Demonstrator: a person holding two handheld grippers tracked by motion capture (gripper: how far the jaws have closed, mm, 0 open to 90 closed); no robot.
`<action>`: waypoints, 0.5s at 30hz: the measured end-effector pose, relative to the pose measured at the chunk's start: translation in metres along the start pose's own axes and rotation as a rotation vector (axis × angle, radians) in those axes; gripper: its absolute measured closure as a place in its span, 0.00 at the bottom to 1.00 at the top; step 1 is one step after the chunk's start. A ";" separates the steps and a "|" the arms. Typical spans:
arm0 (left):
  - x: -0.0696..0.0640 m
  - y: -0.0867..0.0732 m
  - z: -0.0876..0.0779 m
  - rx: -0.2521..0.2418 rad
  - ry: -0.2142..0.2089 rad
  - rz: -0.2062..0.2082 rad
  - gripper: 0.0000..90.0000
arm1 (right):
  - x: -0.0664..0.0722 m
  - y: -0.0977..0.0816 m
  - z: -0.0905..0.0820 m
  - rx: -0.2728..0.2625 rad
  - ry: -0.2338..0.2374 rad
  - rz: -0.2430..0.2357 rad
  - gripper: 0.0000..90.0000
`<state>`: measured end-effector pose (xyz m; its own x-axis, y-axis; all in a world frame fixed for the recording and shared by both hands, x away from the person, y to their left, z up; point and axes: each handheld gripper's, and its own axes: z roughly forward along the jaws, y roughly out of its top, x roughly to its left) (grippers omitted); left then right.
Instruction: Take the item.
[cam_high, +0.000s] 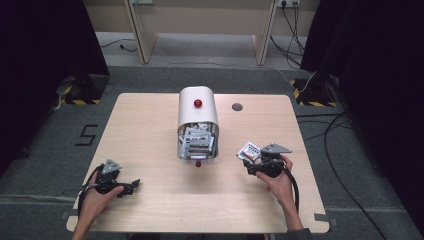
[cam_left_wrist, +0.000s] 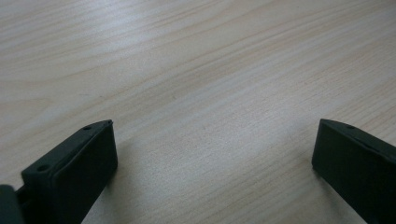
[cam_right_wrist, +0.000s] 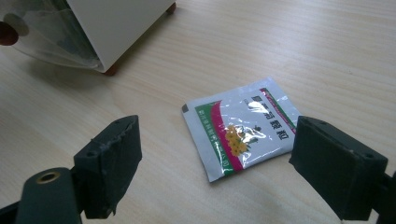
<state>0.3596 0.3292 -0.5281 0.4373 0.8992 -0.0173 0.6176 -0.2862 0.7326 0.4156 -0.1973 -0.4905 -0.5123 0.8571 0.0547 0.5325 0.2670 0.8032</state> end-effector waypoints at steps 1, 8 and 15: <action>0.000 0.000 0.000 0.000 0.000 0.000 0.00 | 0.000 -0.001 -0.001 -0.002 0.001 0.003 0.19; 0.000 0.000 0.000 0.000 0.000 0.000 0.00 | 0.006 -0.001 -0.012 -0.014 0.002 0.003 0.18; 0.000 0.000 0.000 0.000 0.000 -0.001 0.00 | 0.013 -0.002 -0.019 -0.022 0.005 -0.012 0.18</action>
<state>0.3596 0.3291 -0.5282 0.4366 0.8995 -0.0183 0.6179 -0.2851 0.7327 0.3959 -0.1951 -0.4801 -0.5219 0.8517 0.0475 0.5110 0.2676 0.8169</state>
